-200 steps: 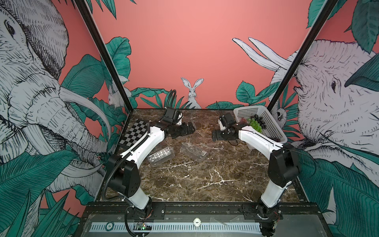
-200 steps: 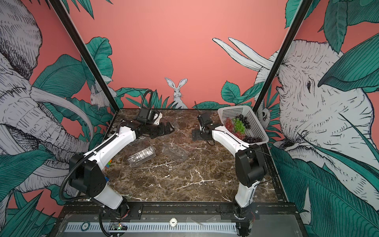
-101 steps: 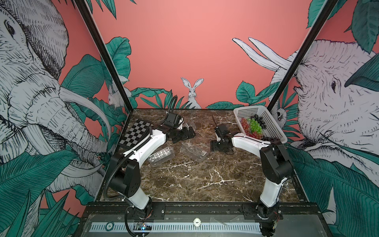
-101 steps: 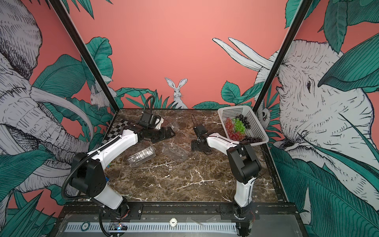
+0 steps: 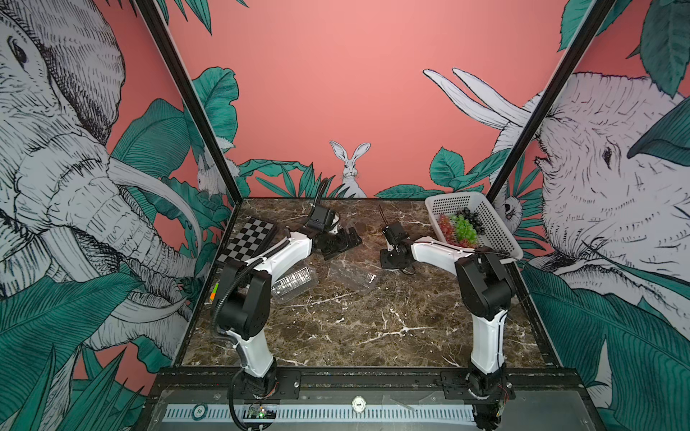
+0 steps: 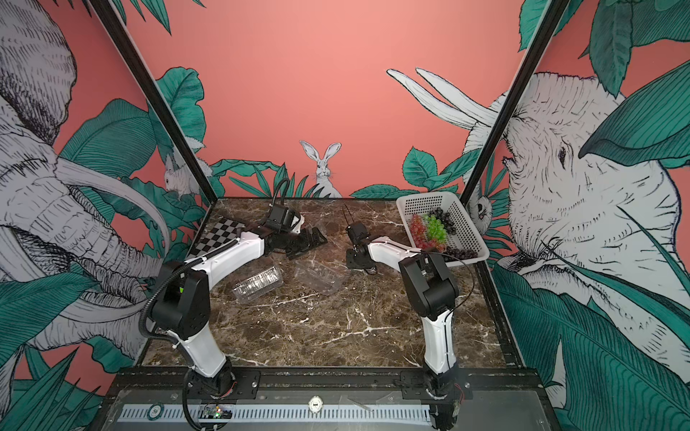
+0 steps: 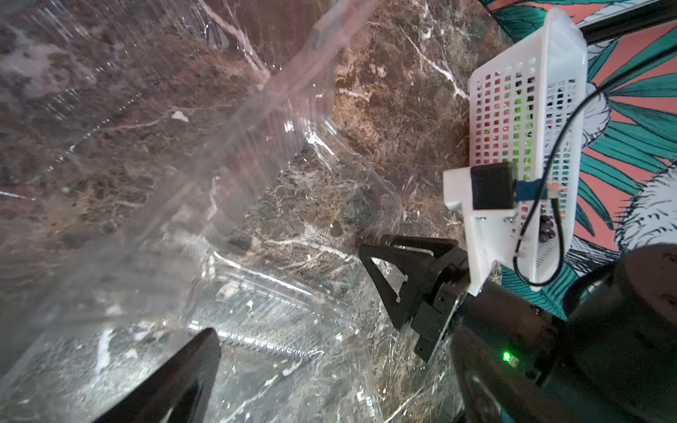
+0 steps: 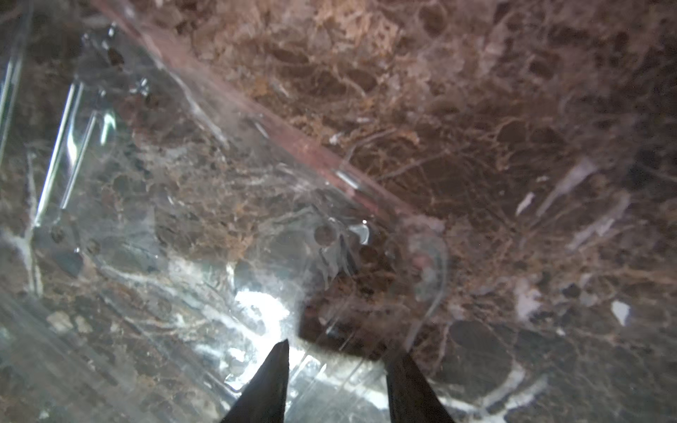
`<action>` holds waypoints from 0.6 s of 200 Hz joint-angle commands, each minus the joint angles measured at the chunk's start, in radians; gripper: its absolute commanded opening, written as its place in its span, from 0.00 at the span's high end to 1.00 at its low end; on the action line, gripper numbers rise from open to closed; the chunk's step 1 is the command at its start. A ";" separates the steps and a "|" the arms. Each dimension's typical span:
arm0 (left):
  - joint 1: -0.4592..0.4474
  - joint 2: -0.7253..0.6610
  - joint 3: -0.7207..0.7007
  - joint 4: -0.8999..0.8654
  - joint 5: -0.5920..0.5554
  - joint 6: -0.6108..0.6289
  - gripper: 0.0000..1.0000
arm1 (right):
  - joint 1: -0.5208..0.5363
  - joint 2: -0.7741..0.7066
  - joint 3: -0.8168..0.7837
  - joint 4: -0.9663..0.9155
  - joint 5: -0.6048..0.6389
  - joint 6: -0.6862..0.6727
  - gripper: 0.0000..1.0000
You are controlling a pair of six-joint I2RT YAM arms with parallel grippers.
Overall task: Pack grapes into containers
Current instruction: Move the packing box to the center of the board.
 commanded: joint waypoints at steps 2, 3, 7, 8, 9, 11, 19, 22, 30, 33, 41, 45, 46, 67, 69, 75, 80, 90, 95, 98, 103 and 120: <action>-0.003 0.025 0.043 0.034 -0.012 -0.024 0.00 | -0.017 0.053 0.052 -0.004 0.038 -0.036 0.70; -0.001 0.027 0.043 0.034 -0.013 -0.024 0.00 | -0.018 0.054 0.054 -0.005 0.039 -0.037 0.70; 0.000 0.032 0.046 0.036 -0.016 -0.025 0.01 | -0.019 0.060 0.061 -0.006 0.041 -0.040 0.71; 0.001 0.032 0.046 0.035 -0.016 -0.026 0.01 | -0.020 0.063 0.066 -0.008 0.047 -0.042 0.71; 0.003 0.035 0.046 0.037 -0.016 -0.027 0.00 | -0.021 0.064 0.069 -0.009 0.048 -0.042 0.71; 0.004 0.038 0.046 0.038 -0.017 -0.029 0.01 | -0.022 0.069 0.073 -0.010 0.051 -0.045 0.71; 0.010 0.046 0.043 0.048 -0.017 -0.038 0.01 | -0.027 0.084 0.091 -0.012 0.058 -0.053 0.71; 0.012 0.050 0.042 0.051 -0.016 -0.040 0.00 | -0.029 0.090 0.100 -0.012 0.059 -0.058 0.72; 0.022 0.054 0.041 0.054 -0.014 -0.045 0.00 | -0.035 0.105 0.122 -0.017 0.063 -0.068 0.72; 0.025 0.057 0.040 0.054 -0.015 -0.045 0.00 | -0.040 0.110 0.130 -0.020 0.066 -0.071 0.72; 0.034 0.058 0.040 0.052 -0.022 -0.043 0.00 | -0.049 0.126 0.153 -0.021 0.070 -0.083 0.74; 0.039 0.058 0.036 0.053 -0.027 -0.042 0.00 | -0.054 0.134 0.166 -0.022 0.072 -0.089 0.75; 0.041 0.058 0.036 0.053 -0.027 -0.042 0.01 | -0.056 0.137 0.170 -0.022 0.072 -0.090 0.76; 0.074 0.055 0.020 0.054 -0.023 -0.046 0.01 | -0.082 0.177 0.237 -0.022 0.076 -0.122 0.77; 0.076 0.055 0.020 0.054 -0.022 -0.046 0.01 | -0.086 0.182 0.242 -0.021 0.076 -0.125 0.78; 0.084 0.054 0.016 0.054 -0.021 -0.044 0.00 | -0.092 0.191 0.261 -0.018 0.074 -0.133 0.78; 0.088 0.053 0.015 0.053 -0.020 -0.042 0.01 | -0.099 0.202 0.279 -0.019 0.074 -0.140 0.78; 0.094 0.057 0.019 0.045 -0.020 -0.035 0.00 | -0.109 0.226 0.324 -0.027 0.078 -0.157 0.79; 0.096 0.058 0.021 0.040 -0.020 -0.030 0.00 | -0.114 0.240 0.350 -0.034 0.080 -0.162 0.79; 0.098 0.059 0.024 0.037 -0.020 -0.027 0.01 | -0.116 0.246 0.360 -0.038 0.082 -0.165 0.79; 0.100 0.062 0.028 0.030 -0.019 -0.025 0.00 | -0.121 0.260 0.389 -0.048 0.084 -0.172 0.79; 0.102 0.068 0.035 0.029 -0.004 -0.019 0.00 | -0.134 0.307 0.496 -0.093 0.091 -0.190 0.79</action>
